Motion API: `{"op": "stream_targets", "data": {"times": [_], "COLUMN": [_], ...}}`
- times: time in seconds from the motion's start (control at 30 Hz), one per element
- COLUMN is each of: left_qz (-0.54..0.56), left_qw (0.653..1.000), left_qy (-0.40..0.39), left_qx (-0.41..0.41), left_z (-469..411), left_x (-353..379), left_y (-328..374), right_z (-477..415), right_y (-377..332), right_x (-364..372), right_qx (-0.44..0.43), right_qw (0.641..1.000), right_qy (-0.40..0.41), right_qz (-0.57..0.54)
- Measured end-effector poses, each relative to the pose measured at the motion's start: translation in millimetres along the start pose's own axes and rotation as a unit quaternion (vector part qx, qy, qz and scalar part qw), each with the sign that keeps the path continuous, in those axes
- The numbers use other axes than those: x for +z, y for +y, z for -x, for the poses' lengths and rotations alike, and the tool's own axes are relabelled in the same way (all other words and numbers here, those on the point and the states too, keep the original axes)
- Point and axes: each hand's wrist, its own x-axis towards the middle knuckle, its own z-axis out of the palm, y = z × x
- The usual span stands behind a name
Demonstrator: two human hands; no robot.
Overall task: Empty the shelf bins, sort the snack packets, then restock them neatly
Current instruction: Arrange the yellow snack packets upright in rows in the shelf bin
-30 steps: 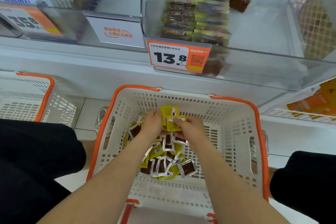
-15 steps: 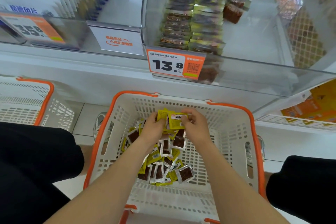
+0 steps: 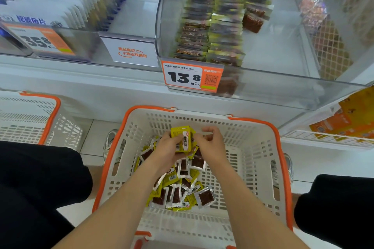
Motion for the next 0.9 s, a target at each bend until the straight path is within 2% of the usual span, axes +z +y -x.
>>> {"op": "stream_targets", "data": {"times": [0.13,0.23,0.27,0.33,0.4,0.53,0.6,0.67,0.8,0.9], "left_qz": [-0.007,-0.036,-0.058,-0.078,-0.088,-0.046,-0.019,-0.012,-0.09,-0.118], "left_qw": [1.0,0.999,0.997,0.992,0.99,0.995,0.996,0.998,0.995,0.993], "left_qy": [-0.02,0.037,0.057,0.095,0.109,0.081,0.079,0.066,0.03,0.015], "left_qx": [-0.01,-0.005,-0.003,0.008,0.022,0.035,0.031,0.022,0.012,-0.013], "left_z": [1,-3,-4,-7,-6,0,-2,-3,1,-2], "left_x": [-6,-16,-18,-23,-23,-15,-14,-14,-18,-37], "left_y": [6,2,0,-6,-10,-7,-6,-5,-7,-11], "right_z": [-6,-10,-11,-8,-2,8,8,8,-2,-15], "right_y": [0,-3,-3,-7,-6,1,2,3,16,23], "right_x": [-10,-15,-15,-13,-7,9,11,13,15,18], "right_qx": [-0.004,0.01,0.025,0.054,0.052,0.014,0.011,-0.013,-0.113,-0.152], "right_qw": [0.999,0.998,0.994,0.982,0.98,0.997,0.998,0.996,0.968,0.924], "right_qy": [-0.037,0.036,0.038,0.008,-0.027,-0.064,-0.055,-0.079,-0.119,-0.145], "right_qz": [-0.02,-0.057,-0.094,-0.182,-0.188,-0.045,-0.01,0.031,0.19,0.32]}}
